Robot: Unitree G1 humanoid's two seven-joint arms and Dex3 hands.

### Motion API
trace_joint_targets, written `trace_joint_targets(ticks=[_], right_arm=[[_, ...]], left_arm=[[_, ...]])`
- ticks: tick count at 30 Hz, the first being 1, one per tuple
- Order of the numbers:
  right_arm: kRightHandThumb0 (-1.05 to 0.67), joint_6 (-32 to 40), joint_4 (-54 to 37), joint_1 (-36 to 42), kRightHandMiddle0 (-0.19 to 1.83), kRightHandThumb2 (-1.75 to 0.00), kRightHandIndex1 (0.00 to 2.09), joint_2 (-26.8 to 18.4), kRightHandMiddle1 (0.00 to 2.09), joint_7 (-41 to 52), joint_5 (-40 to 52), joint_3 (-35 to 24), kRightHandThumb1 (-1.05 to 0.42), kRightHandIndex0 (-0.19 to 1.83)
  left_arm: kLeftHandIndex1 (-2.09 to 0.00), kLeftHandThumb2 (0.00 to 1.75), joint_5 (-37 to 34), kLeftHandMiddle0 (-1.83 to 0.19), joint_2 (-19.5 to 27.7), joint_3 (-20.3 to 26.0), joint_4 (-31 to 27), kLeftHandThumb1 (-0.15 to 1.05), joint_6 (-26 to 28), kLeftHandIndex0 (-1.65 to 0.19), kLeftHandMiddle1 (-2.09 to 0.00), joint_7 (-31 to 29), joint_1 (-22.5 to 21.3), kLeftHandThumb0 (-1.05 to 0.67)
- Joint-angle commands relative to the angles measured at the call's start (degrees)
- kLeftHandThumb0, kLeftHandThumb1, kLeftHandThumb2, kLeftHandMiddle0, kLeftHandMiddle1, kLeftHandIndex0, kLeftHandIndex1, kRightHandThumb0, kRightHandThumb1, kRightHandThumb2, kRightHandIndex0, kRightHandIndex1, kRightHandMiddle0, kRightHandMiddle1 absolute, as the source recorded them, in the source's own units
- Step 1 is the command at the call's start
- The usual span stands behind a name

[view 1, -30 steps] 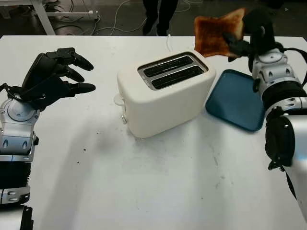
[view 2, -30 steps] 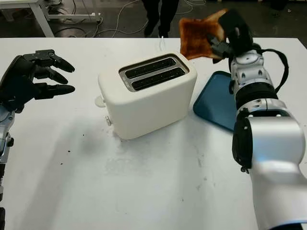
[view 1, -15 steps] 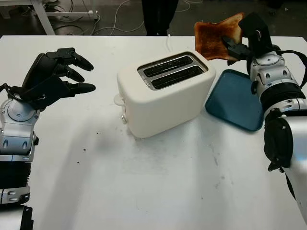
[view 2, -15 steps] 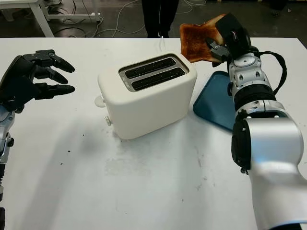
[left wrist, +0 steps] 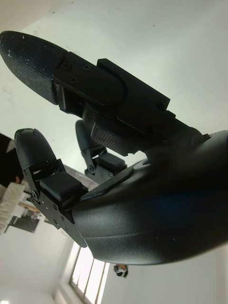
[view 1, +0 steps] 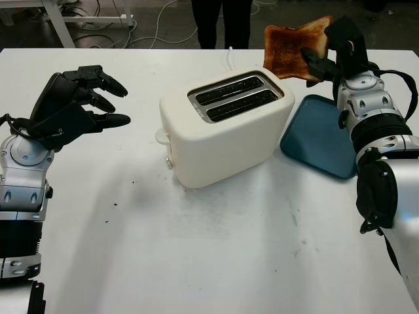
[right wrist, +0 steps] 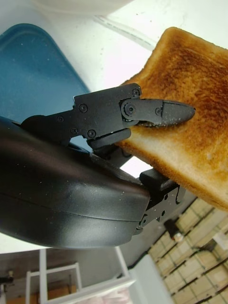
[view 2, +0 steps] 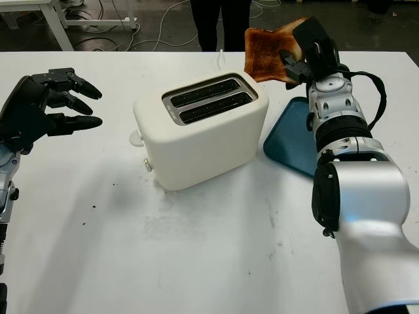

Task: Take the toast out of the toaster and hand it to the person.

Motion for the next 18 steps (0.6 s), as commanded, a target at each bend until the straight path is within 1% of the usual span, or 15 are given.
trace_joint_targets(ticks=[1, 3, 4, 10, 14, 16, 18], right_arm=[[-0.35, -1.23, 0.20, -0.82, 0.36, -0.39, 1.75, 0.31, 1.74, -0.69, 0.75, -0.64, -0.92, 0.90], [-0.36, -0.34, 0.28, -1.27, 0.36, -0.38, 1.75, 0.29, 1.75, -0.90, 1.05, -1.07, -0.92, 0.91], [-0.37, -0.04, 0.29, -1.45, 0.32, -0.37, 1.75, 0.26, 1.75, -0.99, 1.01, -1.13, -0.92, 0.91], [-0.37, 0.03, 0.24, -1.61, 0.36, -0.35, 1.75, 0.39, 1.75, -2.37, -0.07, -0.51, -0.92, 0.90], [-0.35, 0.50, 0.17, -1.95, 0.26, -0.34, 1.75, 0.53, 1.73, -2.68, 0.91, -1.45, -0.92, 0.89], [-0.33, 0.38, 0.06, -2.11, 0.23, -0.32, 1.75, 0.66, 1.61, -3.38, 0.88, -1.54, -0.92, 0.86], [-0.32, 0.37, 0.13, -2.24, 0.26, -0.34, 1.75, 0.53, 1.45, -3.12, 0.25, -0.94, -0.92, 0.84]], left_arm=[[-0.99, 0.00, 0.28, -0.72, 0.10, -0.03, -0.29, 0.72, -0.53, -0.65, -1.03, 0.46, 0.12, -1.05], [-0.99, 0.00, -0.07, -0.72, -0.05, 0.12, -0.45, 0.72, -0.26, -0.65, -1.03, 0.35, 0.20, -1.05], [-0.98, 0.00, -0.20, -0.72, -0.11, 0.17, -0.46, 0.71, -0.09, -0.65, -1.03, 0.31, 0.19, -1.05], [-0.98, 0.00, -0.19, -0.72, 0.10, 0.17, -0.38, 0.71, -0.14, -0.65, -1.02, 0.13, 0.18, -1.05], [-0.98, 0.00, 0.23, -0.73, 0.16, 0.07, -0.17, 0.72, -0.45, -0.65, -1.02, 0.46, 0.10, -1.05], [-0.98, 0.00, 0.26, -0.73, 0.26, 0.01, 0.02, 0.72, -0.73, -0.66, -1.02, 0.37, 0.03, -1.05], [-0.98, 0.00, 0.17, -0.73, 0.22, 0.05, -0.16, 0.72, -0.37, -0.65, -1.02, 0.30, 0.00, -1.05]])
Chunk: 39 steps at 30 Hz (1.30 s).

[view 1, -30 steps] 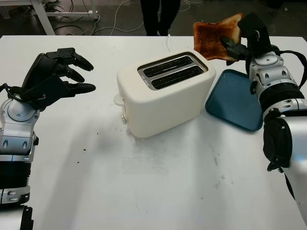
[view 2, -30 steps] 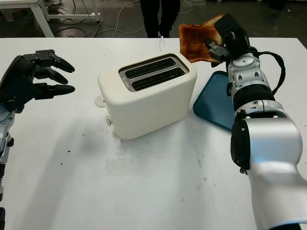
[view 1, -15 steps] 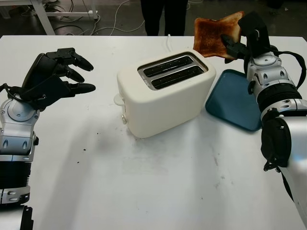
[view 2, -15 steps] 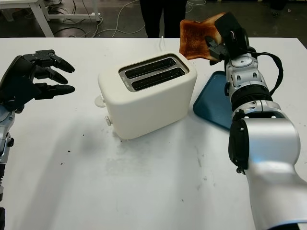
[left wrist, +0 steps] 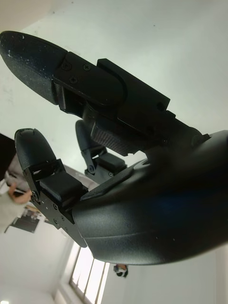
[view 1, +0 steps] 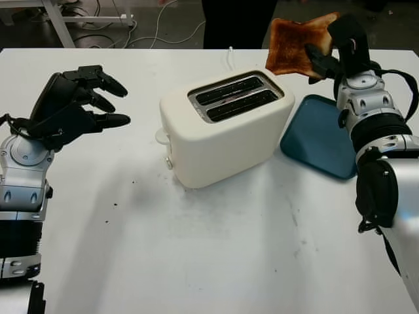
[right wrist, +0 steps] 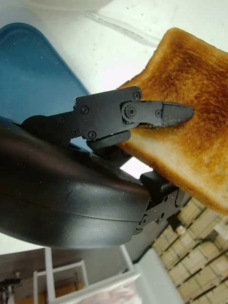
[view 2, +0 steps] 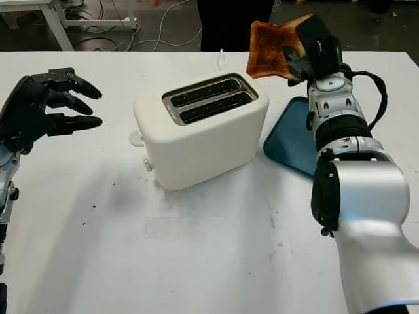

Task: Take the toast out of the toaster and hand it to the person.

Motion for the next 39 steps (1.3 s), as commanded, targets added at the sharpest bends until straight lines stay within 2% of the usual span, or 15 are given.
trace_joint_targets(ticks=[1, 3, 8, 11, 16, 21, 23, 29, 37, 39], right_arm=[[-0.32, 0.07, 0.12, -1.50, 0.26, -0.36, 1.75, 0.11, 1.45, 0.36, 0.34, 0.02, -0.92, 0.84], [-0.32, -0.46, 0.04, -1.37, 0.25, -0.39, 1.75, -0.06, 1.62, 1.11, 0.03, 0.44, -0.92, 0.86], [-0.34, -1.11, -0.05, -1.14, 0.36, -0.35, 1.75, 0.03, 1.73, 1.34, 0.32, 0.37, -0.92, 0.87], [-0.34, -1.39, -0.05, -1.12, 0.28, -0.36, 1.75, 0.04, 1.74, 1.74, 0.22, 0.51, -0.92, 0.86], [-0.35, -1.54, 0.07, -1.12, 0.36, -0.39, 1.75, -0.19, 1.75, 2.95, 0.25, 0.59, -0.92, 0.89], [-0.37, -0.60, 0.16, -1.42, 0.22, -0.40, 1.75, -0.14, 1.67, 2.66, -0.13, 1.15, -0.92, 0.87], [-0.35, -0.86, 0.19, -1.29, 0.21, -0.37, 1.75, 0.00, 1.73, 2.39, 0.28, 0.80, -0.92, 0.87], [-0.36, -0.77, 0.21, -1.39, 0.30, -0.40, 1.75, -0.24, 1.65, 2.75, -1.33, 2.57, -0.92, 0.87], [-0.33, -1.45, 0.30, -1.06, 0.28, -0.40, 1.75, 0.06, 1.74, 3.35, 1.21, -0.05, -0.92, 0.90], [-0.33, -0.45, 0.39, -1.41, 0.21, -0.38, 1.75, 0.31, 1.72, 2.64, 1.66, -0.72, -0.92, 0.89]], left_arm=[[-0.97, 0.00, 0.23, -0.73, 0.21, 0.04, -0.16, 0.72, -0.42, -0.65, -1.02, 0.38, 0.01, -1.05], [-0.97, 0.00, 0.28, -0.73, 0.22, 0.03, -0.07, 0.72, -0.59, -0.66, -1.02, 0.44, 0.00, -1.05], [-0.97, 0.00, 0.50, -0.74, 0.28, -0.08, 0.24, 0.73, -1.23, -0.66, -1.01, 0.56, -0.12, -1.05], [-0.96, 0.00, 0.40, -0.74, 0.31, -0.05, 0.25, 0.73, -1.19, -0.66, -1.01, 0.35, -0.22, -1.05], [-0.96, 0.00, 0.04, -0.74, 0.25, 0.04, 0.14, 0.72, -0.72, -0.66, -1.00, 0.06, -0.31, -1.05], [-0.95, 0.00, 0.32, -0.75, 0.12, 0.02, 0.23, 0.72, -1.33, -0.68, -1.00, 0.45, -0.25, -1.05], [-0.95, 0.00, 0.04, -0.75, -0.06, 0.14, 0.33, 0.72, -1.36, -0.68, -1.00, 0.42, -0.25, -1.05], [-0.95, 0.00, 0.45, -0.75, 0.17, -0.04, 0.10, 0.72, -0.84, -0.68, -1.01, 0.39, -0.20, -1.05], [-0.96, 0.00, 0.16, -0.74, 0.07, 0.15, 0.10, 0.71, -0.96, -0.68, -1.01, 0.37, -0.09, -1.05], [-0.96, 0.00, 0.02, -0.74, 0.03, 0.21, 0.32, 0.71, -1.34, -0.68, -1.01, 0.36, -0.09, -1.05]])
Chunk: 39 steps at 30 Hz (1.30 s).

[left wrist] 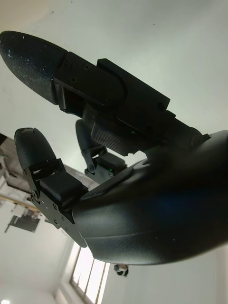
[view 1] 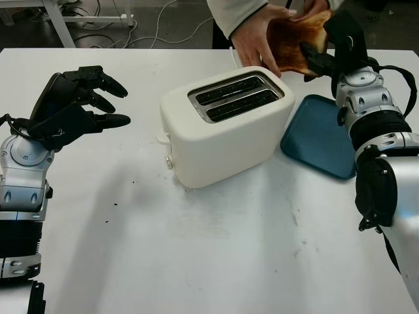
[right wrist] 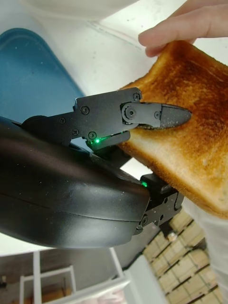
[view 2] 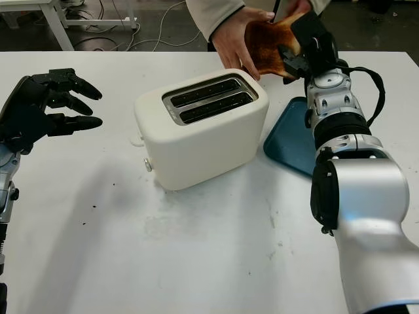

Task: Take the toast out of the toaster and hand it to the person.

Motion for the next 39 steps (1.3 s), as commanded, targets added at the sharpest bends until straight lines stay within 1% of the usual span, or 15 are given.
trace_joint_targets(ticks=[1, 5, 11, 14, 18, 20, 23, 25, 26, 27, 28, 29, 32, 36, 39], right_arm=[[-0.33, 0.20, 0.41, -1.26, 0.20, -0.37, 1.75, 0.30, 1.71, -0.87, 0.67, -0.43, -0.92, 0.89], [-0.33, -0.10, 0.31, -1.19, 0.14, -0.37, 1.75, 0.36, 1.51, -0.80, 0.69, -0.47, -0.92, 0.86], [-0.31, -1.18, 0.35, -0.69, 0.43, -0.36, 1.75, 0.05, 1.74, 0.39, 0.49, -0.20, -0.92, 0.90], [-0.31, -0.94, 0.37, -0.77, 0.26, -0.36, 1.75, 0.10, 1.74, 0.74, 0.90, -0.49, -0.92, 0.90], [-0.35, -1.94, 0.07, -0.38, 0.62, -0.38, 1.75, -0.06, 1.75, 4.40, 2.76, -2.17, -0.92, 0.96], [-0.38, -2.30, -0.20, -0.13, 0.67, -0.39, 1.75, -0.19, 1.75, 6.63, 4.06, -3.31, -0.92, 0.99], [-0.56, -3.40, -0.33, 0.30, 0.75, -0.33, 1.70, -0.62, 1.47, 8.77, 3.57, -2.70, -0.92, 0.90], [-0.65, -4.80, -0.43, 0.68, 0.65, -0.29, 1.47, -1.07, 1.18, 11.75, 3.02, -1.81, -0.92, 0.71], [-0.69, -5.72, -0.49, 0.89, 0.41, -0.31, 1.02, -1.44, 0.69, 14.09, 2.51, -0.96, -0.92, 0.35], [-0.73, -6.94, -0.50, 1.13, 0.31, -0.31, 0.70, -1.91, 0.39, 16.52, 1.84, 0.03, -0.92, 0.20], [-0.82, -9.05, -0.52, 1.52, 0.17, -0.31, 0.29, -2.68, 0.16, 18.12, 0.04, 1.97, -0.92, 0.08], [-0.90, -10.86, -0.48, 1.82, 0.09, -0.32, 0.15, -3.28, 0.08, 18.69, -1.62, 3.60, -0.92, 0.04], [-1.03, -13.82, -0.23, 2.00, 0.01, -0.29, 0.02, -4.45, 0.01, 18.64, -4.41, 6.18, -0.92, 0.00], [-1.05, -12.21, 0.29, 1.74, 0.00, -0.09, 0.00, -4.78, 0.00, 20.41, -1.55, 3.87, -0.92, 0.00], [-1.05, -13.24, -0.08, 2.82, 0.00, -0.03, 0.00, -5.71, 0.00, 21.23, -0.85, 3.10, -0.91, 0.00]], left_arm=[[-0.96, 0.00, -0.26, -0.74, -0.01, 0.23, 0.21, 0.71, -1.06, -0.68, -1.01, 0.39, -0.11, -1.05], [-0.96, 0.00, 0.02, -0.75, 0.01, 0.15, 0.48, 0.71, -1.39, -0.68, -1.01, 0.63, -0.15, -1.05], [-0.96, 0.00, 0.12, -0.74, 0.22, 0.09, -0.06, 0.72, -0.70, -0.67, -1.01, 0.35, -0.02, -1.05], [-0.96, 0.00, 0.14, -0.74, 0.27, 0.12, -0.14, 0.73, -0.67, -0.67, -1.00, 0.35, 0.06, -1.05], [-0.96, 0.00, -0.29, -0.74, 0.15, 0.25, -0.09, 0.72, -0.58, -0.67, -1.00, 0.13, 0.03, -1.05], [-0.96, 0.00, -0.23, -0.73, 0.14, 0.24, -0.07, 0.72, -0.54, -0.66, -1.00, 0.19, 0.04, -1.05], [-0.96, 0.00, 0.28, -0.74, 0.21, 0.12, -0.03, 0.72, -0.80, -0.67, -1.01, 0.59, 0.11, -1.05], [-0.96, 0.00, 0.36, -0.74, 0.28, 0.10, -0.06, 0.73, -0.85, -0.67, -1.00, 0.55, 0.12, -1.05], [-0.96, 0.00, 0.16, -0.74, 0.23, 0.15, -0.09, 0.73, -0.71, -0.67, -1.00, 0.42, 0.10, -1.05], [-0.96, 0.00, -0.12, -0.74, 0.13, 0.23, -0.08, 0.72, -0.62, -0.67, -1.00, 0.29, 0.09, -1.05], [-0.96, 0.00, -0.21, -0.74, 0.08, 0.26, -0.12, 0.72, -0.57, -0.67, -1.00, 0.28, 0.12, -1.05], [-0.96, 0.00, -0.24, -0.74, 0.05, 0.28, -0.17, 0.72, -0.51, -0.67, -1.00, 0.29, 0.15, -1.05], [-0.96, 0.00, 0.04, -0.74, 0.16, 0.19, -0.30, 0.72, -0.37, -0.67, -1.00, 0.39, 0.20, -1.05], [-0.96, 0.00, -0.17, -0.74, 0.10, 0.33, 0.21, 0.72, -0.86, -0.67, -1.00, 0.41, 0.17, -1.05], [-0.96, 0.00, -0.16, -0.74, 0.06, 0.38, 0.14, 0.72, -0.82, -0.67, -1.01, 0.51, 0.25, -1.05]])
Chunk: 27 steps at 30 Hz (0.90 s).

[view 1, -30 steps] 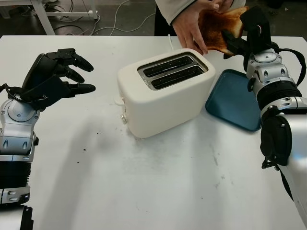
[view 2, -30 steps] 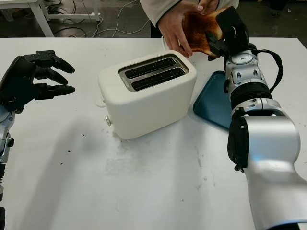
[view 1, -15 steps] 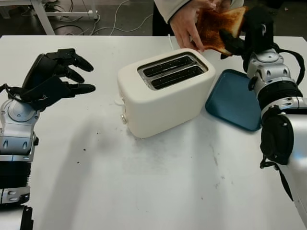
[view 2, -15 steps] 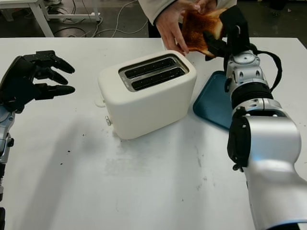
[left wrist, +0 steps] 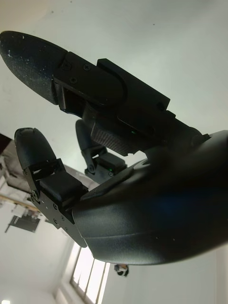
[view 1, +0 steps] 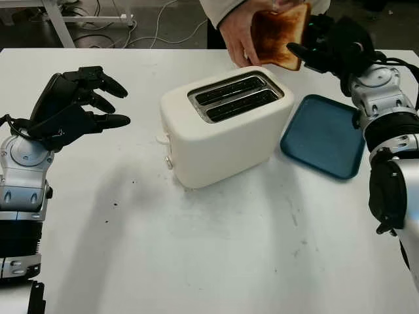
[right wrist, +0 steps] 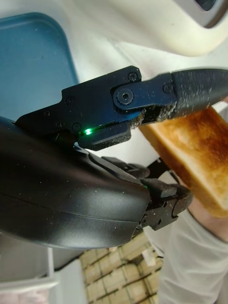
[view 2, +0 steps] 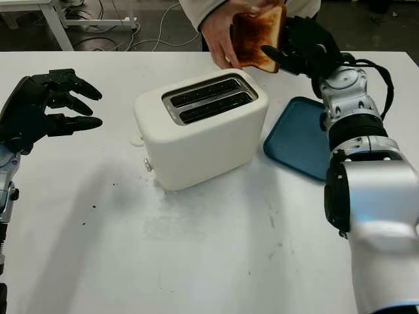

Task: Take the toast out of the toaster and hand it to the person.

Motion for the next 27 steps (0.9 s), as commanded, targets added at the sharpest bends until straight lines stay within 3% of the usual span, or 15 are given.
trace_joint_targets(ticks=[1, 5, 9, 11, 15, 20, 27], right_arm=[[-1.05, -0.99, -0.40, 2.16, 0.00, -0.04, 0.00, -1.51, 0.00, -0.22, 0.22, -0.34, -0.91, 0.00], [-1.05, -1.39, -3.02, 5.19, 0.00, -0.17, 0.00, -1.83, 0.00, -5.04, 0.91, -1.18, -0.92, 0.00], [-0.98, -7.55, -8.34, 11.07, 0.01, -0.41, 0.06, -2.61, 0.01, -10.67, -1.40, 0.59, -0.92, 0.10], [-1.01, -10.24, -14.12, 16.57, 0.06, -0.46, 0.06, -2.67, 0.03, -12.55, -1.00, 0.05, -0.92, 0.09], [-0.96, -8.67, -36.66, 33.33, 0.07, -0.26, 0.05, 2.22, 0.03, -9.94, 9.04, -5.46, -0.92, 0.05], [-0.91, -3.55, -61.11, 52.31, 0.13, -0.22, 0.07, 8.13, 0.05, -9.15, 14.00, -4.17, -0.92, 0.09], [-0.89, 1.73, -80.17, 67.62, 0.07, -0.20, 0.03, 13.51, 0.00, -8.82, 15.23, -1.54, -0.92, 0.02]], left_arm=[[-0.97, 0.00, -0.30, -0.74, -0.05, 0.43, -0.22, 0.72, -0.45, -0.67, -1.01, 0.52, 0.26, -1.05], [-0.97, 0.00, -0.68, -0.74, -0.29, 0.73, -0.20, 0.72, -0.63, -0.67, -1.02, 0.72, 0.49, -1.05], [-0.98, 0.00, -1.02, -0.73, -0.18, 0.97, -0.71, 0.72, -0.67, -0.66, -1.03, 0.44, 0.95, -1.05], [-0.99, 0.00, -1.37, -0.72, -0.23, 1.27, -1.23, 0.73, -0.64, -0.66, -1.03, 0.33, 1.39, -1.05], [-1.00, 0.00, -2.34, -0.71, -1.30, 2.60, -4.40, 0.71, 0.48, -0.64, -1.05, 1.29, 3.58, -1.05], [-1.12, 0.00, -3.76, -0.63, -3.54, 4.47, -9.55, 0.73, 2.55, -0.53, -1.13, 2.51, 8.15, -1.05], [-1.19, 0.00, -6.07, -0.53, -9.61, 5.82, -17.03, 0.70, 6.28, -0.44, -1.22, 5.04, 16.08, -1.05]])
